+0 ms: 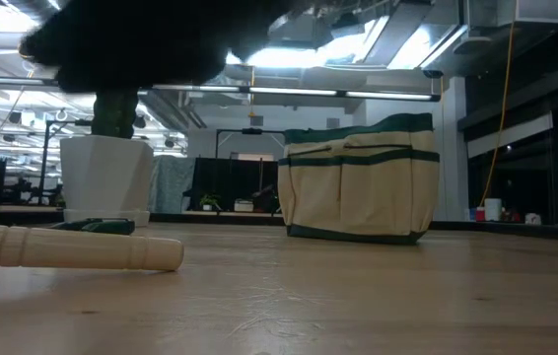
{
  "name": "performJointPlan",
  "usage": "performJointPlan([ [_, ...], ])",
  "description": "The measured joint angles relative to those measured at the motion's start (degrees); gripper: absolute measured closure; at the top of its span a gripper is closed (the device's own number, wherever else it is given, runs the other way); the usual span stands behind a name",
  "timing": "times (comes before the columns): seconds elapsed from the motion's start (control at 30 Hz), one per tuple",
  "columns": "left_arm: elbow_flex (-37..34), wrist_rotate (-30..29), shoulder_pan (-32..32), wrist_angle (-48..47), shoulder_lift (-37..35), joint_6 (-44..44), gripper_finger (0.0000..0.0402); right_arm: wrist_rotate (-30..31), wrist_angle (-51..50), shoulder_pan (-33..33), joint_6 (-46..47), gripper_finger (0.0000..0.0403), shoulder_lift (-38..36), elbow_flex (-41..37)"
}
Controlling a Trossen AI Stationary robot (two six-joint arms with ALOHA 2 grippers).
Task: Pick & Place Garden tools in Gardening bag
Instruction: Put the brown hand rake into the gardening bag
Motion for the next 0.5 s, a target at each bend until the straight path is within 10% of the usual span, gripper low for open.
performJointPlan([
  [0.5,0.0,0.0,0.0,0.0,0.0,0.0,0.0395,0.0,3.0,-1.1,3.1,0.0155,6.7,0.0],
])
